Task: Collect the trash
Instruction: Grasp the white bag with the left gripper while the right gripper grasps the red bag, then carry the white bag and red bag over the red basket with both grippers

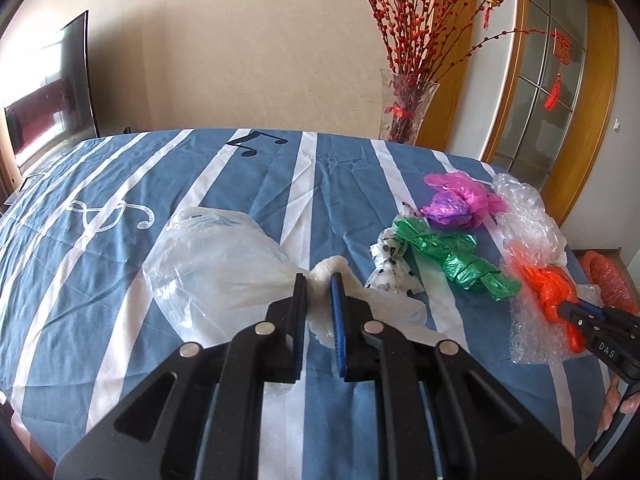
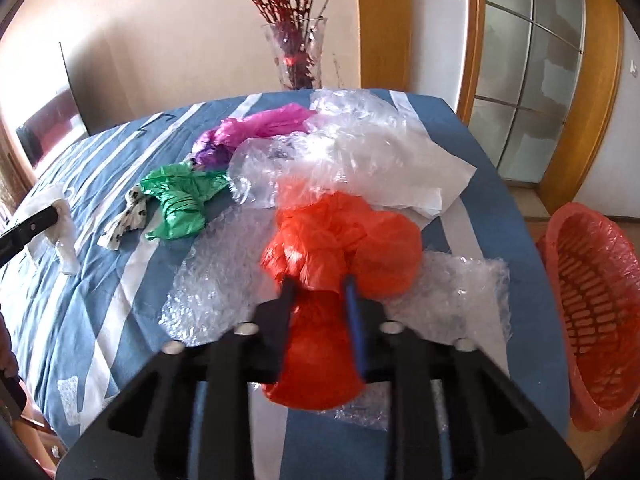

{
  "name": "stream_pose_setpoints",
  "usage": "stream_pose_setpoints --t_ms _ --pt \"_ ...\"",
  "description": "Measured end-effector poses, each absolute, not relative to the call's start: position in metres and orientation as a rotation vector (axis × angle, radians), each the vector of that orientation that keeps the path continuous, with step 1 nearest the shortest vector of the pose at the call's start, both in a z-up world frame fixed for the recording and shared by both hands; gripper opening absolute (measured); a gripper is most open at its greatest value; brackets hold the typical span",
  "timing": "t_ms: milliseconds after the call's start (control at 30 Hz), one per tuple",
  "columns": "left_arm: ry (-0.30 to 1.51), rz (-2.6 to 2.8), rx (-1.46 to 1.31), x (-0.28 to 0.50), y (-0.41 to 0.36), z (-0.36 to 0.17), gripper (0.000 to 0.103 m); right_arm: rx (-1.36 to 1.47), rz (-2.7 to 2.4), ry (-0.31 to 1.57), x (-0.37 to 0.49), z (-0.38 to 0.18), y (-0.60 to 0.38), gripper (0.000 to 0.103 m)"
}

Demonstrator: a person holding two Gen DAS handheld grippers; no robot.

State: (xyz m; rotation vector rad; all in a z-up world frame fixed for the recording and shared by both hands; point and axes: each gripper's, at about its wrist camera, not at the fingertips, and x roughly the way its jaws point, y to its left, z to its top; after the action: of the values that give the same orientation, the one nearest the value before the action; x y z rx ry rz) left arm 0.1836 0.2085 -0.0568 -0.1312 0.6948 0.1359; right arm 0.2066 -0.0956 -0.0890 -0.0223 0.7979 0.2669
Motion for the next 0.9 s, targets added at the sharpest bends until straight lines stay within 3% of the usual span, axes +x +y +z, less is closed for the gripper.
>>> stream_pose_setpoints --t_ms 67,233,900 --pt "0.691 0.127 -0.133 0.182 0.206 -0.055 0.013 -0.008 0.291 0.777 0.200 -0.082 -0.095 0.009" --pt "0.677 0.107 -0.127 0.180 0.199 -0.049 0.013 0.003 0.339 0.713 0.184 -0.058 -0.095 0.007" --pt "0.645 -0.003 -0.072 0.174 0.141 -0.028 0.013 0.088 0.332 0.513 0.137 0.003 -0.131 0.005"
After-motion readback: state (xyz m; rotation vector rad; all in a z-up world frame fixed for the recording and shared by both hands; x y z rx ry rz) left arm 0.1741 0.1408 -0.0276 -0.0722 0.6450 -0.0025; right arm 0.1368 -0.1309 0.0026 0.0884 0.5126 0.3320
